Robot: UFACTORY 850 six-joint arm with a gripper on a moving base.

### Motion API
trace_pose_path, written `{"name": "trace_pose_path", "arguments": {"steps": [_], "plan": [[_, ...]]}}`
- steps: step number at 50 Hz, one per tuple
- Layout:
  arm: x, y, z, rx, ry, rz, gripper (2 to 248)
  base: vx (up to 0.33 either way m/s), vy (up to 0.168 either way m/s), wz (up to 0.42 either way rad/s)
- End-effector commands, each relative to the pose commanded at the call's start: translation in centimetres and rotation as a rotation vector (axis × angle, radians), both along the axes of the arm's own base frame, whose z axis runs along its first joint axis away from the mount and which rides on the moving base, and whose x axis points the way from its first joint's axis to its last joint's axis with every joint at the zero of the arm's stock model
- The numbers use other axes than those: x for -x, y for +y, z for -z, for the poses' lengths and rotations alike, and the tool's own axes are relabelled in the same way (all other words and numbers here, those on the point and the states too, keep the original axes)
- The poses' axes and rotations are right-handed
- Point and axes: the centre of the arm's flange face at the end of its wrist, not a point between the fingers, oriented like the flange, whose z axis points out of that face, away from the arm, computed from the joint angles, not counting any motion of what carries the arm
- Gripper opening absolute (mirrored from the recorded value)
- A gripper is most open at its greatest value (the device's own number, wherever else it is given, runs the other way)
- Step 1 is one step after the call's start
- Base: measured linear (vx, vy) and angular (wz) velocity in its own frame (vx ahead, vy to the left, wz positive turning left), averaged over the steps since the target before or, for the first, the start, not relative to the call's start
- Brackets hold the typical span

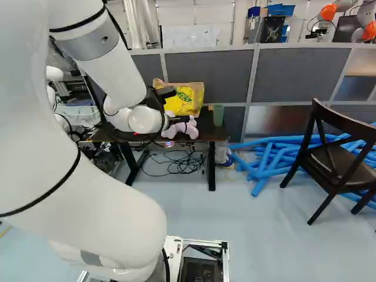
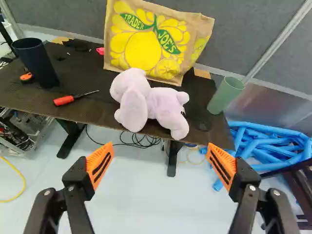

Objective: Pick up the bag on the ground and place it on the table

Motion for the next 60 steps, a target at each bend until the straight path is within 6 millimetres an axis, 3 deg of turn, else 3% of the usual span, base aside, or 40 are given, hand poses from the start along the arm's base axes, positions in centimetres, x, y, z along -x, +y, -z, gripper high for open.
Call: {"name": "trace_pose_path", "arguments": {"steps": [31, 60], "plan": [[5.7, -0.7, 3.0, -0.111, -0.110, 0.070, 247, 0.000, 0.000, 0.000], [8.6, -1.0, 4.4, -0.166, -0.163, 0.098, 247, 0.000, 0.000, 0.000]]}}
